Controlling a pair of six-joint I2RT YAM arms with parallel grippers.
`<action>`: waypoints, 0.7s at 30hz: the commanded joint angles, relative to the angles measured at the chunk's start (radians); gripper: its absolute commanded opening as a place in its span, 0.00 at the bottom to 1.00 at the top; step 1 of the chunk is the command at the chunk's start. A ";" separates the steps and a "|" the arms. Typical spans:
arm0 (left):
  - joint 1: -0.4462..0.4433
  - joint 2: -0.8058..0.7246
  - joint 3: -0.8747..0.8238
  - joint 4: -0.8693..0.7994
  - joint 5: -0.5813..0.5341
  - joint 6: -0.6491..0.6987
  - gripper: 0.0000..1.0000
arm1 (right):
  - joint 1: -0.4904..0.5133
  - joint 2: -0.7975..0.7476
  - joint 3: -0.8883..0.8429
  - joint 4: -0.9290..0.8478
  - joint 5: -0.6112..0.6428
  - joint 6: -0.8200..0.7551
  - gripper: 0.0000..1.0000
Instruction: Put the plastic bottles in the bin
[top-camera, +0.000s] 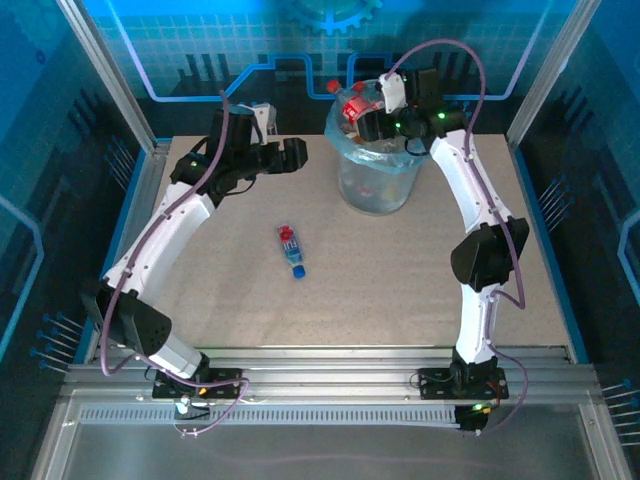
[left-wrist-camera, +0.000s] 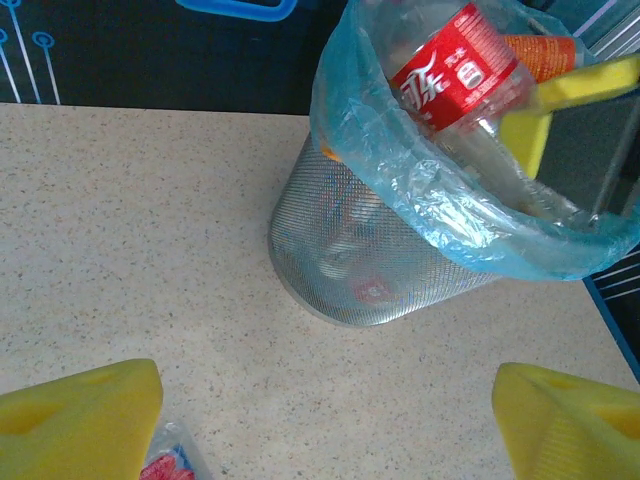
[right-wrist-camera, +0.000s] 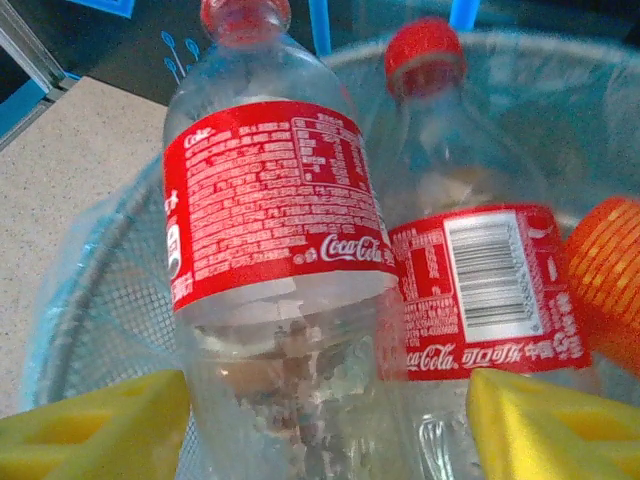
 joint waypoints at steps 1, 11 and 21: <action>0.011 -0.038 -0.010 0.004 -0.015 0.003 0.87 | -0.013 -0.068 -0.050 0.036 -0.023 0.012 0.78; 0.011 -0.055 -0.035 0.011 -0.026 -0.002 0.88 | -0.015 -0.072 -0.107 0.069 -0.022 -0.004 0.61; 0.012 -0.055 -0.033 0.001 -0.029 0.003 0.88 | -0.028 -0.048 -0.341 0.200 -0.052 -0.026 0.56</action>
